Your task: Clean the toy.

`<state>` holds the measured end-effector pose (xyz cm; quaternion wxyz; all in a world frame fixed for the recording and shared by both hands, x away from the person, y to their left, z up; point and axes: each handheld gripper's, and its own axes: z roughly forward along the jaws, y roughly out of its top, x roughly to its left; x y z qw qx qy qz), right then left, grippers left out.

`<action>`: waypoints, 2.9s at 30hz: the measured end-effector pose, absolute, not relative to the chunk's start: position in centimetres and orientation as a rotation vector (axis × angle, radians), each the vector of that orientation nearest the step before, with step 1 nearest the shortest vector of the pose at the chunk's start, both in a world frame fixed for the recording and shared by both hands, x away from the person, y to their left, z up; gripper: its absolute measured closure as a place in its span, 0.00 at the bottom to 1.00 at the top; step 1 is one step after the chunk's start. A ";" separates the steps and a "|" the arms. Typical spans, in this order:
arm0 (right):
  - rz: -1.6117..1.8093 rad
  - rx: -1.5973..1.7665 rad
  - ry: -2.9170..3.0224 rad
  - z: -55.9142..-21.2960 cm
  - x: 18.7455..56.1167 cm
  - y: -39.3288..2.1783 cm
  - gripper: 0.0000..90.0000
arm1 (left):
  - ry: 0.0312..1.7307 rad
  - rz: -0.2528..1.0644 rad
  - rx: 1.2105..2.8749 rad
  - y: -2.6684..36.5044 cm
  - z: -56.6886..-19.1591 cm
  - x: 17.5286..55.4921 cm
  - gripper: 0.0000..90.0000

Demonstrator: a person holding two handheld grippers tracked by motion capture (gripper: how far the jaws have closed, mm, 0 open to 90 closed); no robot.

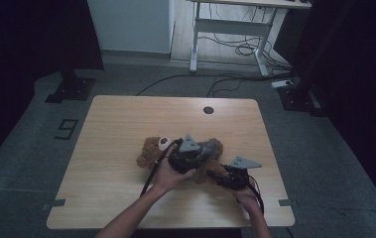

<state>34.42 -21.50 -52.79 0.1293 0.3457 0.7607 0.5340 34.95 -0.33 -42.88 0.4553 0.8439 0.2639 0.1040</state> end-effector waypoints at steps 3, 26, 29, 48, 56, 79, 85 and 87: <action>1.553 1.010 2.211 -52.8 34.4 -21.6 0.59 | 0.667 0.230 2.172 -2.3 -45.1 35.3 0.90; 1.534 1.001 2.279 -53.2 34.7 -21.9 0.65 | 0.726 0.248 2.086 3.3 -47.1 34.5 0.91; 1.535 1.002 2.286 -53.3 34.7 -22.0 0.65 | 0.739 0.262 2.080 4.1 -47.0 34.5 0.91; 1.542 0.997 2.295 -53.3 34.8 -22.2 0.65 | 0.918 0.330 1.981 14.3 -46.8 34.4 0.91; 1.544 1.008 2.291 -53.3 34.9 -22.1 0.65 | 0.997 0.367 1.934 17.8 -46.4 34.5 0.91; 1.527 1.014 2.293 -53.5 34.9 -22.6 0.65 | 0.671 0.082 2.182 -0.6 -46.5 36.9 0.91; 1.534 1.002 2.301 -53.5 34.9 -22.4 0.65 | 0.712 0.167 2.111 3.6 -45.7 36.0 0.91; 1.530 1.002 2.302 -53.5 34.9 -22.5 0.65 | 0.739 0.208 2.087 5.1 -45.5 35.8 0.91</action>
